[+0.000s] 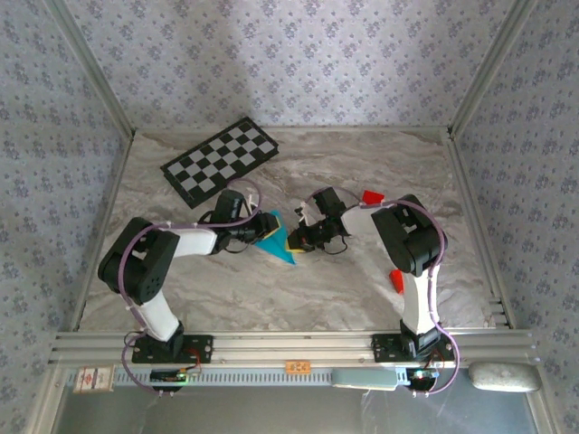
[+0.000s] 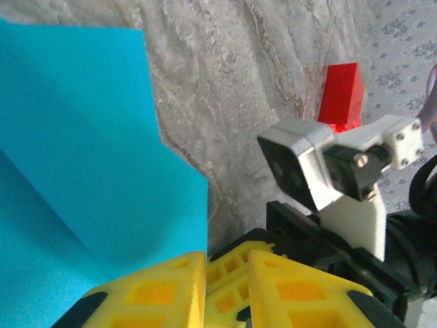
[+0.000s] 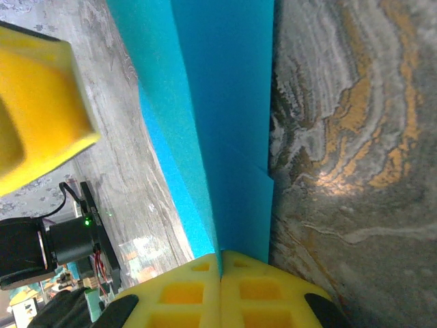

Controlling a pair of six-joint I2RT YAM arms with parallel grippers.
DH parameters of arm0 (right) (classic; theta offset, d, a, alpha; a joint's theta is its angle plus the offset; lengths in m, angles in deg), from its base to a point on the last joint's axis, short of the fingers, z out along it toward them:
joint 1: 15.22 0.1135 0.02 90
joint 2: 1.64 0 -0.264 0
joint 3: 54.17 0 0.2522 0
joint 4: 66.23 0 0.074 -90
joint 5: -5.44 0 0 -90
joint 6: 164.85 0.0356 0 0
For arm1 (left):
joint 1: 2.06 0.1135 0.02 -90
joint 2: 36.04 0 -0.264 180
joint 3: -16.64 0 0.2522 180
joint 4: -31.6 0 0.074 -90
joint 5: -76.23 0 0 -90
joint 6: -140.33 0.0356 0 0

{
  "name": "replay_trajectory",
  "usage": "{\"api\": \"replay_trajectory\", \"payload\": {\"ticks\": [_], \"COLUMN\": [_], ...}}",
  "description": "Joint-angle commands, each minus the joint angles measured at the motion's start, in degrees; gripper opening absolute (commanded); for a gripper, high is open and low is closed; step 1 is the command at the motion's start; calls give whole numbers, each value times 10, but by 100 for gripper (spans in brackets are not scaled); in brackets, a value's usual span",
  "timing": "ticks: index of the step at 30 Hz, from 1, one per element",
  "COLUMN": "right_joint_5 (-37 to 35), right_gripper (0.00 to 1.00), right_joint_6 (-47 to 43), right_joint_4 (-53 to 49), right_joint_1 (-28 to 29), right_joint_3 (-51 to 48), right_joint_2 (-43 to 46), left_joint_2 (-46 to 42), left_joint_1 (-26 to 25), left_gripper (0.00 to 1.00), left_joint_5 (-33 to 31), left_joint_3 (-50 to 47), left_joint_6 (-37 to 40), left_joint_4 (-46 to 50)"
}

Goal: Fold a paper plane with a square sheet of paper (pick it up from the middle)
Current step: Fourth fold the wing at the center of the table.

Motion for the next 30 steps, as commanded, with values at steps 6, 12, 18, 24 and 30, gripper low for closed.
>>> {"api": "replay_trajectory", "payload": {"ticks": [6,12,18,24,30], "right_joint_5": [-81,-82,-82,-85,-86], "right_gripper": [7,7,8,10,10], "right_joint_6": [1,2,1,1,1], "right_joint_4": [-62,-61,-64,-68,-70], "right_joint_1": [-14,-15,-15,-17,-17], "right_joint_3": [-13,-14,-15,-17,-16], "right_joint_2": [-40,-41,-40,-41,-41], "left_joint_2": [18,43,54,60,69], "left_joint_1": [-3,-7,-7,-7,-7], "left_gripper": [22,21,21,21,21], "left_joint_5": [18,26,22,14,11], "left_joint_3": [-14,-4,0,3,6], "left_joint_6": [7,2,1,1,3], "left_joint_4": [-37,-51,-50,-41,-33]}}
